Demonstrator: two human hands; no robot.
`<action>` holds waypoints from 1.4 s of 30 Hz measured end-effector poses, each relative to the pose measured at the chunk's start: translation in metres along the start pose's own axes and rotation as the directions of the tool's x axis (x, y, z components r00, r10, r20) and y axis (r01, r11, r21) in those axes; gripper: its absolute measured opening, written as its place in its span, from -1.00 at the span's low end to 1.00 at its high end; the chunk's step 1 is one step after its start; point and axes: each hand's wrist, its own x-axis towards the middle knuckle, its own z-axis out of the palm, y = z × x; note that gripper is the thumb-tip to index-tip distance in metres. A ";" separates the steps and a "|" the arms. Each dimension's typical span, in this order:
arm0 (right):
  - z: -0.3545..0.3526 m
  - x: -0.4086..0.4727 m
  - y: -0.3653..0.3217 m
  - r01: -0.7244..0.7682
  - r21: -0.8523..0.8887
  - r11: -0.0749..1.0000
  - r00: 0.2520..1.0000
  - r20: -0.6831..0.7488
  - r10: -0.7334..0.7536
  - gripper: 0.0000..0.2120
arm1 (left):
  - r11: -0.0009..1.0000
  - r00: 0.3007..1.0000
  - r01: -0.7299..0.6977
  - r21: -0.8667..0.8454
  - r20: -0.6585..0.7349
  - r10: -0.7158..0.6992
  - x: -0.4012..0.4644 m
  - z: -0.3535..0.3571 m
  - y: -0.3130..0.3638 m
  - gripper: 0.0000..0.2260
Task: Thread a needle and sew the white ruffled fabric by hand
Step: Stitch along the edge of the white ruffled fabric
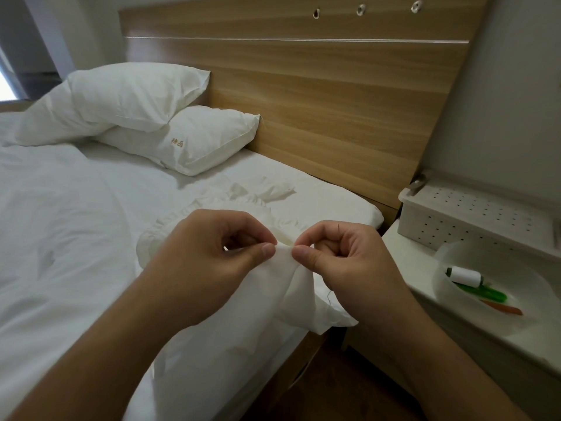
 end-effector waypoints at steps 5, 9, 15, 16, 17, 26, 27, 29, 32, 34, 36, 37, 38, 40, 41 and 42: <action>0.000 0.000 0.000 -0.005 0.025 1.000 1.000 0.005 0.005 -0.90 | 1.000 1.000 -0.008 -0.011 -0.006 0.008 -0.001 0.000 0.000 -0.93; 0.000 -0.001 0.001 -0.010 0.026 1.000 1.000 0.011 0.010 -0.90 | 1.000 1.000 -0.013 -0.010 -0.013 0.013 0.000 0.000 -0.002 -0.94; 0.000 -0.001 -0.001 -0.016 0.022 1.000 1.000 0.020 0.015 -0.91 | 1.000 1.000 -0.005 0.008 0.006 0.005 0.000 0.000 -0.002 -0.94; 0.000 -0.001 -0.001 -0.018 0.023 1.000 1.000 0.022 0.017 -0.91 | 1.000 1.000 0.000 0.009 0.014 0.000 0.000 0.000 -0.002 -0.94; 0.000 -0.001 -0.002 -0.019 0.023 1.000 1.000 0.025 0.018 -0.91 | 1.000 1.000 0.009 0.006 0.024 -0.009 0.001 0.000 -0.002 -0.93; 0.002 -0.002 -0.001 -0.014 0.020 1.000 0.996 0.086 0.012 -0.90 | 0.987 0.982 0.105 -0.121 0.168 -0.084 -0.001 0.008 0.007 -0.79; 0.001 -0.002 0.000 -0.021 0.035 0.999 0.996 0.087 0.018 -0.91 | 0.985 0.982 0.105 -0.135 0.168 -0.082 -0.001 0.008 0.007 -0.81; 0.000 -0.002 -0.001 -0.031 0.056 0.998 0.996 0.090 0.026 -0.91 | 0.980 0.982 0.108 -0.165 0.169 -0.080 -0.001 0.008 0.007 -0.83; 0.000 -0.001 -0.003 -0.041 0.049 0.998 0.995 0.093 0.036 -0.91 | 0.977 0.985 0.093 -0.189 0.159 -0.063 -0.001 0.009 0.006 -0.85; -0.001 -0.003 -0.006 -0.076 0.075 0.994 0.993 0.101 0.069 -0.89 | 0.981 0.989 0.071 -0.179 0.140 -0.046 -0.001 0.011 0.004 -0.84; -0.004 0.000 -0.012 -0.169 0.142 0.975 0.980 0.127 0.152 -0.89 | 0.984 0.993 0.069 -0.167 0.103 -0.052 -0.001 0.013 0.004 -0.83; -0.006 0.005 -0.015 -0.264 0.175 0.949 0.961 0.134 0.242 -0.88 | 0.985 0.994 0.075 -0.153 0.089 -0.062 -0.001 0.013 0.004 -0.84; -0.008 0.010 -0.019 -0.377 0.201 0.904 0.925 0.139 0.354 -0.85 | 0.987 0.994 0.081 -0.139 0.078 -0.071 -0.001 0.013 0.004 -0.84; -0.012 0.017 -0.025 -0.483 0.218 0.848 0.876 0.138 0.463 -0.78 | 0.988 0.995 0.088 -0.129 0.062 -0.080 -0.001 0.012 0.004 -0.85; -0.013 0.017 -0.024 -0.462 0.204 0.863 0.887 0.116 0.447 -0.75 | 0.987 0.995 0.087 -0.133 0.057 -0.080 -0.001 0.012 0.004 -0.85; -0.014 0.015 -0.023 -0.412 0.180 0.893 0.911 0.084 0.403 -0.72 | 0.986 0.995 0.089 -0.138 0.052 -0.082 -0.001 0.012 0.004 -0.85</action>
